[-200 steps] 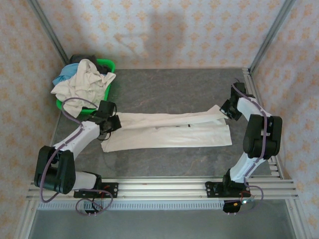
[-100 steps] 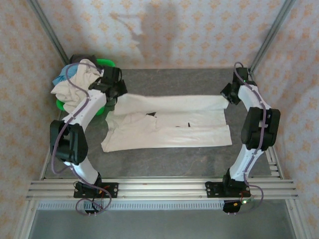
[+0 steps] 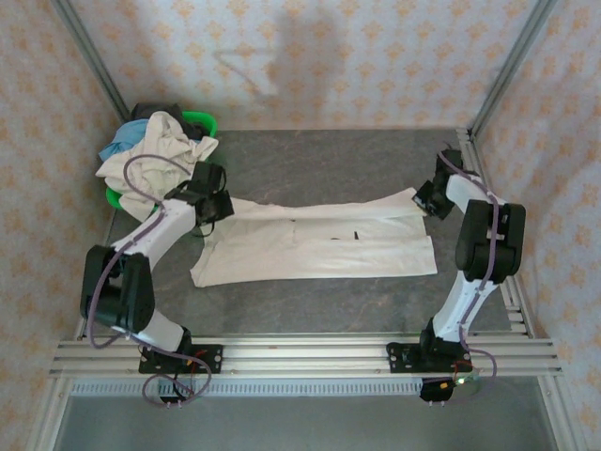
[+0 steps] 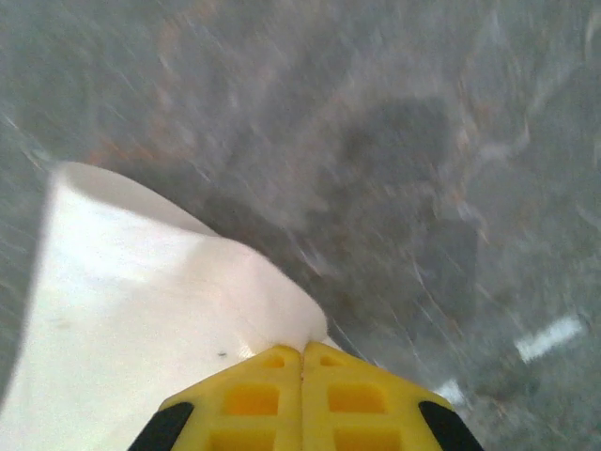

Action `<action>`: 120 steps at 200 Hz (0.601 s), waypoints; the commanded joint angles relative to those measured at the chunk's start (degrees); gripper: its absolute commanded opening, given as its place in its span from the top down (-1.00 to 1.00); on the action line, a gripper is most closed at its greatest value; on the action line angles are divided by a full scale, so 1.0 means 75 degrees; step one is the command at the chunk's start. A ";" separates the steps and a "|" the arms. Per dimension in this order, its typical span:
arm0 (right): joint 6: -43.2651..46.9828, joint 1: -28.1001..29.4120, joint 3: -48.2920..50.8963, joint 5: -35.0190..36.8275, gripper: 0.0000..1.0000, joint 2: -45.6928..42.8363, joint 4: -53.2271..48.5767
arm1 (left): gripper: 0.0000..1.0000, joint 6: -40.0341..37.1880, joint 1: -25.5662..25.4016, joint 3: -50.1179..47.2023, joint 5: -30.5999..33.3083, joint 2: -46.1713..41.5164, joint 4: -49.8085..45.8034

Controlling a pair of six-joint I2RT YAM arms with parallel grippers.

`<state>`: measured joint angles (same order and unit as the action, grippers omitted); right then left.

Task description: Fold and stack the t-shirts

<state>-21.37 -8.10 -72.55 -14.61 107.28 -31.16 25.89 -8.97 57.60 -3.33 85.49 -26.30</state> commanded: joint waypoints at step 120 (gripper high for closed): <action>-0.0064 -0.0052 0.1644 0.1166 0.60 -0.1794 -0.0244 | 0.70 0.1338 -0.0339 -0.2005 0.0783 -0.0687 0.0767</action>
<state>-21.76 -8.10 -61.32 -10.44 97.78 -30.65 34.13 -11.55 43.00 -1.37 83.05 -18.17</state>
